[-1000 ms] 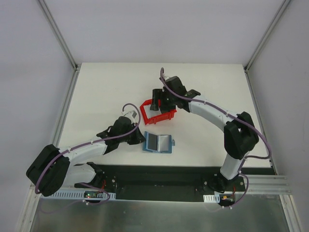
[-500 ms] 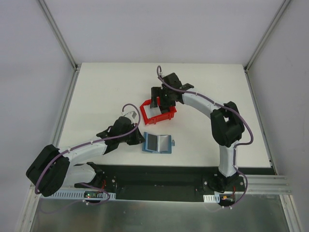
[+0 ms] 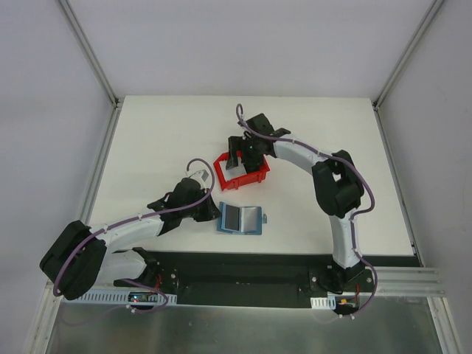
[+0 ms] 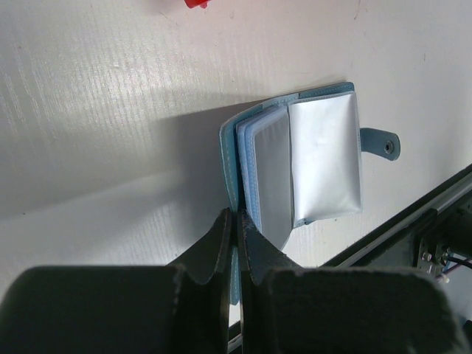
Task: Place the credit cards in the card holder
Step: Pick up the credit card from the storage box.
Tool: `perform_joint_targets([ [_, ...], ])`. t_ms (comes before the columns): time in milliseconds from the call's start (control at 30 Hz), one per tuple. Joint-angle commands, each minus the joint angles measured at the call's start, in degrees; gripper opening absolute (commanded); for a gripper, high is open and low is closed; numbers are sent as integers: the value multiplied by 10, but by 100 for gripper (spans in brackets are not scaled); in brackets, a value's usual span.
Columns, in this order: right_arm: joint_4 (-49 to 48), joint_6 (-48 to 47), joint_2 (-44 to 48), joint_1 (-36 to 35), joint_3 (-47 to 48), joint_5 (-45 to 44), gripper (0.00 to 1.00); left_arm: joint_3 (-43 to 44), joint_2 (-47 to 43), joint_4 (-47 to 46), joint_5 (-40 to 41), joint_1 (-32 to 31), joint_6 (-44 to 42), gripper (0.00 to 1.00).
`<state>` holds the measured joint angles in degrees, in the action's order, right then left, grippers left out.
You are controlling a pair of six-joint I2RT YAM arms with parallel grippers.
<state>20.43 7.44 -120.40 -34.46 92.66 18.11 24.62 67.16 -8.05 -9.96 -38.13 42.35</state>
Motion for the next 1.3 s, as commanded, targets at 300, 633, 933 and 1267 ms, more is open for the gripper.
perform_joint_targets([
  [300, -26, 11, 36, 15, -6, 52, 70, 22, 5, 4, 4, 4, -18, 0],
  [633, -27, 11, 45, 16, -12, 55, 58, 24, 10, 2, 3, 4, -18, 0],
  [933, -27, 11, 57, 18, -15, 58, 52, 24, 15, 2, 1, 4, -17, 0],
  [1267, -20, 10, 58, 19, -18, 52, 38, 27, 20, 2, -2, 4, -20, 0],
])
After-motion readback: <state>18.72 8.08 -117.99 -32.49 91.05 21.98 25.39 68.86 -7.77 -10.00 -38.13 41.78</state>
